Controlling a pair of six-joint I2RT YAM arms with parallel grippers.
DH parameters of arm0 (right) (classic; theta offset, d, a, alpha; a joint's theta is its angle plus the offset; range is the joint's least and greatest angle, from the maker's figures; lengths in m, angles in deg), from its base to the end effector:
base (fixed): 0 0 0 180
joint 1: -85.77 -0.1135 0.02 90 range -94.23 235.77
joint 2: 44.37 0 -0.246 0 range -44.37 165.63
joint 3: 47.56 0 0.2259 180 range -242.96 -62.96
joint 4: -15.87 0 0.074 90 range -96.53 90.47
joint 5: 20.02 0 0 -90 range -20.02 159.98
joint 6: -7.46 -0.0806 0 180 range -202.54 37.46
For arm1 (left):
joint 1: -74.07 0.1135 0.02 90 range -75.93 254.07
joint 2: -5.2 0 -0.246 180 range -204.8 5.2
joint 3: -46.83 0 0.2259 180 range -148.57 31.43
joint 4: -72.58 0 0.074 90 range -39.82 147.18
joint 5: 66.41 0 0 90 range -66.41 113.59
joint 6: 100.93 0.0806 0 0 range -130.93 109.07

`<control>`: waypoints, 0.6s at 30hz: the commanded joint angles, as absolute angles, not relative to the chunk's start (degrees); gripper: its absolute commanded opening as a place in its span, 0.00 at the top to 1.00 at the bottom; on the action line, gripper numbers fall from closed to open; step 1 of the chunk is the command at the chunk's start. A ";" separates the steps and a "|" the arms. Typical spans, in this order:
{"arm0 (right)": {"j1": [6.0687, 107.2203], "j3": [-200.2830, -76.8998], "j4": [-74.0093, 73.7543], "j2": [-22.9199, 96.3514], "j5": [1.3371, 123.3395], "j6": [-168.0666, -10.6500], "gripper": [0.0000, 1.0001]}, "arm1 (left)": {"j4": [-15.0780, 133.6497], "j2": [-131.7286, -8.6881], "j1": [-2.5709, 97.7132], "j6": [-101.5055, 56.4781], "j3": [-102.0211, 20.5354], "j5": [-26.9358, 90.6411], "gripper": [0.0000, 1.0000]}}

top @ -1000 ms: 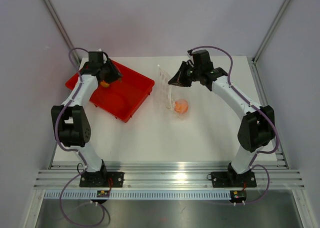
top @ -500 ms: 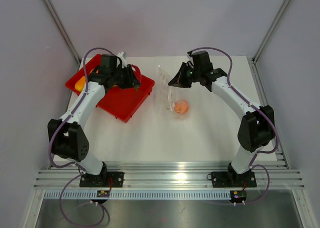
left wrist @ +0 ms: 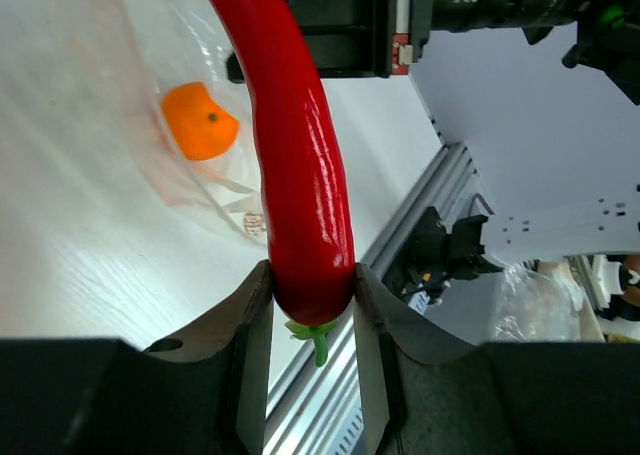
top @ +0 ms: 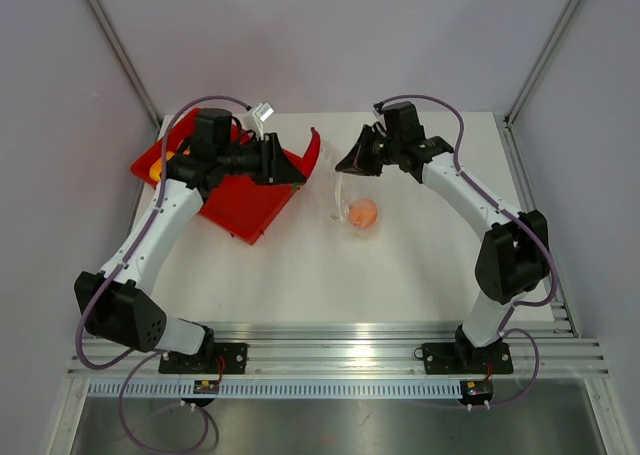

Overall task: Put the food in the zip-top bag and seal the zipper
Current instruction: Place the fake fruit in the zipper food storage bag.

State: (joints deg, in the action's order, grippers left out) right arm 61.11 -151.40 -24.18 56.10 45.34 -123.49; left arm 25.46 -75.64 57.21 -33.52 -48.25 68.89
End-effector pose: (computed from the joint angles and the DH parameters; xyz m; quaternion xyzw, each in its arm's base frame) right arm 0.3571 0.2009 0.2807 0.0289 0.8779 0.3978 0.2651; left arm 0.2796 -0.1446 0.3410 0.1434 0.8188 -0.4673 0.3012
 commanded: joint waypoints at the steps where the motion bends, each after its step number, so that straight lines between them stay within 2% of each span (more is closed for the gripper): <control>1: 59.84 -152.96 -22.56 54.51 45.37 -123.68 1.00 | 29.33 -73.20 55.27 -40.46 -46.45 71.68 1.00; 7: 59.58 -153.04 -23.09 54.25 46.34 -123.32 1.00 | 32.40 -68.29 53.86 -45.91 -38.80 68.77 1.00; 18: 57.91 -153.40 -23.00 53.90 46.51 -123.76 1.00 | 28.27 -73.02 52.72 -45.03 -40.37 67.37 1.00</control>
